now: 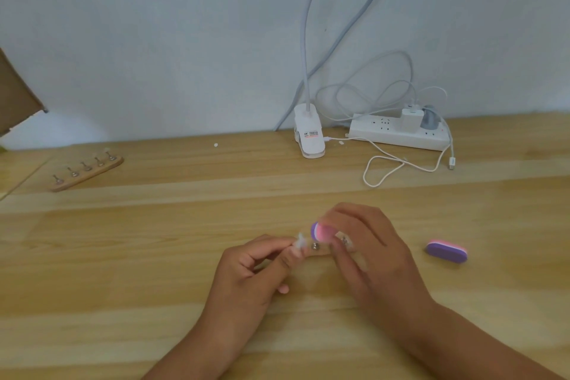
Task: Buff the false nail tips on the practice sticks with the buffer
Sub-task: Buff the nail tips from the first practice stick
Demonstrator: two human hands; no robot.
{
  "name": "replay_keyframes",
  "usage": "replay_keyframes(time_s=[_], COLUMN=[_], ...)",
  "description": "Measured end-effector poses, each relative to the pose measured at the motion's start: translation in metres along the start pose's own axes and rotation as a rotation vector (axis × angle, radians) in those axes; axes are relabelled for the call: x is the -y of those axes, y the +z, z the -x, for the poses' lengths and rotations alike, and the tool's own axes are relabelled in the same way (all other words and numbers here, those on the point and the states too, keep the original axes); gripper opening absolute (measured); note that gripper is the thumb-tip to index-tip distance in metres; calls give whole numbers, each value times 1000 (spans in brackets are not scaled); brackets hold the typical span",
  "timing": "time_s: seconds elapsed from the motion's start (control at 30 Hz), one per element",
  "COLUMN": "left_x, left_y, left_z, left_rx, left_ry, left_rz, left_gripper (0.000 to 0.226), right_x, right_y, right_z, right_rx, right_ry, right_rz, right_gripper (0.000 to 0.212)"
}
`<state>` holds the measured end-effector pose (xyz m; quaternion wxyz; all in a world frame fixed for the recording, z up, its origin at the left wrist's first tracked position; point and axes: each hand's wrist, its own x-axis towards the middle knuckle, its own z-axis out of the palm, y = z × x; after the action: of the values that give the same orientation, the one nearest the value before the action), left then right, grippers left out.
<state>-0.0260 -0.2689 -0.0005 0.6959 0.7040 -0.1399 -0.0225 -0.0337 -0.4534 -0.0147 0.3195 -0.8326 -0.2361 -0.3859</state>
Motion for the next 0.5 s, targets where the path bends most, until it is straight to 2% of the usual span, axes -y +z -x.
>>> replay_keyframes(time_s=[0.13, 0.3, 0.43, 0.5], left_x=[0, 3, 2, 3], left_y=[0, 1, 1, 1], left_z=[1, 1, 1, 1], left_rx=[40, 2, 55, 47], left_ry=[16, -14, 11, 11], left_rz=[-29, 1, -68, -65], left_gripper=[10, 16, 17, 17], right_x=[6, -3, 3, 1], right_y=[3, 1, 3, 3], right_z=[4, 1, 5, 3], right_rx=[47, -12, 63, 69], right_ry=[-162, 33, -148, -128], right_rz=[16, 71, 13, 49], right_gripper=[19, 21, 23, 23])
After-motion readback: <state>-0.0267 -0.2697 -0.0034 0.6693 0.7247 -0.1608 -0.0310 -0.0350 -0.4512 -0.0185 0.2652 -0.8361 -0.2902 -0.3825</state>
